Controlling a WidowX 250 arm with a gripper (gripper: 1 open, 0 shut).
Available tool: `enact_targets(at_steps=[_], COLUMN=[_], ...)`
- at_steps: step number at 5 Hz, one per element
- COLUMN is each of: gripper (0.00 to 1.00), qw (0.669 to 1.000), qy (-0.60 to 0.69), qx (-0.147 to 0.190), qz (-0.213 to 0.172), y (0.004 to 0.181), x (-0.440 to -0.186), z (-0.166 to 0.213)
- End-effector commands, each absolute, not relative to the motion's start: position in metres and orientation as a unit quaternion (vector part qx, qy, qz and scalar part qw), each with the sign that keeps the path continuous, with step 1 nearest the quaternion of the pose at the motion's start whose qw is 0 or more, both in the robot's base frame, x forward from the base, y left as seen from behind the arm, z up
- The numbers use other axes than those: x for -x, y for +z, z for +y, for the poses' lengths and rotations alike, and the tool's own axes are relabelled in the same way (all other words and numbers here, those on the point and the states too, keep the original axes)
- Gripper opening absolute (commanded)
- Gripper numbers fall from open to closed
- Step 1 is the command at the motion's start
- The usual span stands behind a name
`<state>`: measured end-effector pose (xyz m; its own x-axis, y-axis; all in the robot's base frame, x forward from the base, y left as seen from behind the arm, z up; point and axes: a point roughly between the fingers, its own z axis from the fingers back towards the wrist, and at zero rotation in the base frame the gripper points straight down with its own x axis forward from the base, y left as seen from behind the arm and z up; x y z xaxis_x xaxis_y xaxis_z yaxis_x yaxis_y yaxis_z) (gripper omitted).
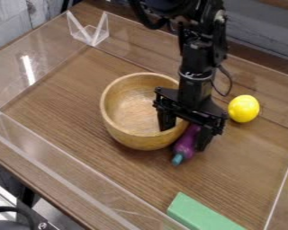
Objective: Put the purple eggplant in the brown bowl
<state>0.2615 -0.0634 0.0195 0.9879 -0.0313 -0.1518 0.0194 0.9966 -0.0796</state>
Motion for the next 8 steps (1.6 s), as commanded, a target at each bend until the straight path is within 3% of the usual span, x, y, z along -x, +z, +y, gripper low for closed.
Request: enact_targets(at_steps=[1,8], gripper=[1.00,1.00], qw=[0.992,0.991], qy=[-0.028,-0.017], qx=[0.040,0.035], qz=[0.115,0.132], y=[0.0037,0.0039], x=[-0.2464,-0.2419], z=[-0.0795,-0.0853])
